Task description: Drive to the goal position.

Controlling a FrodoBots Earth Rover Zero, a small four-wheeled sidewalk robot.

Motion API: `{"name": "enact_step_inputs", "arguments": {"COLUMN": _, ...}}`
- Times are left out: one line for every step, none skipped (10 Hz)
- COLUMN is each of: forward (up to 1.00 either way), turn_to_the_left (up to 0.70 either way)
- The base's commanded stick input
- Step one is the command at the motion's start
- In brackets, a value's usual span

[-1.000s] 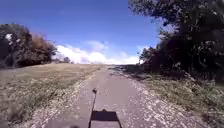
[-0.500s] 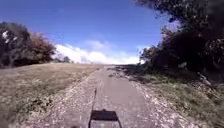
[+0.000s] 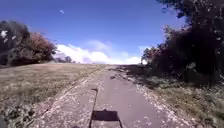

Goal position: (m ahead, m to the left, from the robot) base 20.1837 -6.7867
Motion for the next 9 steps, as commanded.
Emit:
{"name": "enact_step_inputs", "arguments": {"forward": 1.00, "turn_to_the_left": 0.00}}
{"name": "enact_step_inputs", "arguments": {"forward": 1.00, "turn_to_the_left": 0.00}}
{"name": "enact_step_inputs", "arguments": {"forward": 1.00, "turn_to_the_left": 0.00}}
{"name": "enact_step_inputs", "arguments": {"forward": 1.00, "turn_to_the_left": 0.00}}
{"name": "enact_step_inputs", "arguments": {"forward": 1.00, "turn_to_the_left": 0.00}}
{"name": "enact_step_inputs", "arguments": {"forward": 1.00, "turn_to_the_left": 0.00}}
{"name": "enact_step_inputs", "arguments": {"forward": 1.00, "turn_to_the_left": 0.00}}
{"name": "enact_step_inputs", "arguments": {"forward": 1.00, "turn_to_the_left": 0.00}}
{"name": "enact_step_inputs", "arguments": {"forward": 1.00, "turn_to_the_left": 0.00}}
